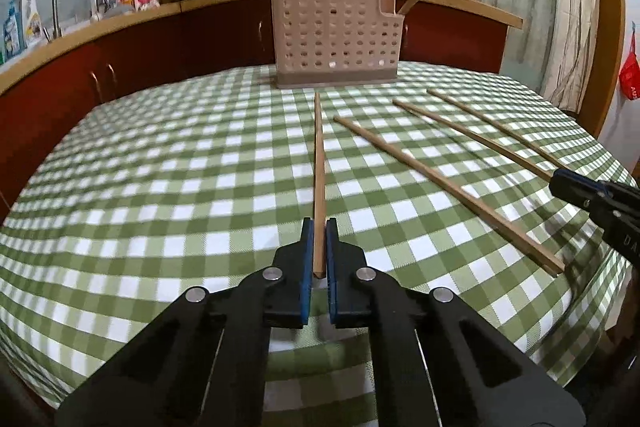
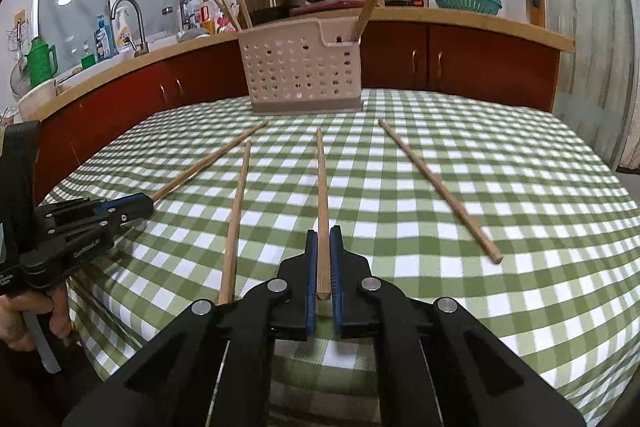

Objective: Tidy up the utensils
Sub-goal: 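Close the left tool on a chopstick while the right tool grasps another, then lift both held chopsticks and carry them over the white basket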

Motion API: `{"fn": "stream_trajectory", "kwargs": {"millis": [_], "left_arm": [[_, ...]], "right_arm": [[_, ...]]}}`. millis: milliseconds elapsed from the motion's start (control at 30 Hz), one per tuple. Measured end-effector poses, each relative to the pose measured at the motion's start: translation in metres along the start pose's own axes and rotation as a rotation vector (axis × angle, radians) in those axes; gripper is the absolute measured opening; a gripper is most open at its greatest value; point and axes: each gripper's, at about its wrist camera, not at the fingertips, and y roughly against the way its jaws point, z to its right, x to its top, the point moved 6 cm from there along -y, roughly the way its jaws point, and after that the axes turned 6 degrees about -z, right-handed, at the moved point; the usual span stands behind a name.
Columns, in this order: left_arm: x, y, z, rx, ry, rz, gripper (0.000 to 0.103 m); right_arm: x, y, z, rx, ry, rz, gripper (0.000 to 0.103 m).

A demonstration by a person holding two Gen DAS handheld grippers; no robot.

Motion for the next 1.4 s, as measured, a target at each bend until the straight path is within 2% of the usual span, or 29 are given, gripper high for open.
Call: {"fn": "stream_trajectory", "kwargs": {"millis": [467,800,1033,1400], "left_arm": [[0.044,0.071,-0.019,0.036,0.025,0.207,0.006],[0.074,0.115,-0.021,0.047,0.030,0.320,0.006],[0.090,0.130,-0.027,0.035,0.041,0.349,0.006],[0.106,0.126,-0.034,0.020,0.059,0.348,0.006]], "right_arm": [[0.043,0.049,-0.001,-0.019,0.017,0.160,0.007],[0.063,0.080,-0.006,-0.030,0.035,0.244,0.007],[0.079,0.093,-0.007,-0.027,0.031,0.271,0.007],[0.113,0.074,-0.007,-0.009,0.042,0.263,0.007]]}}
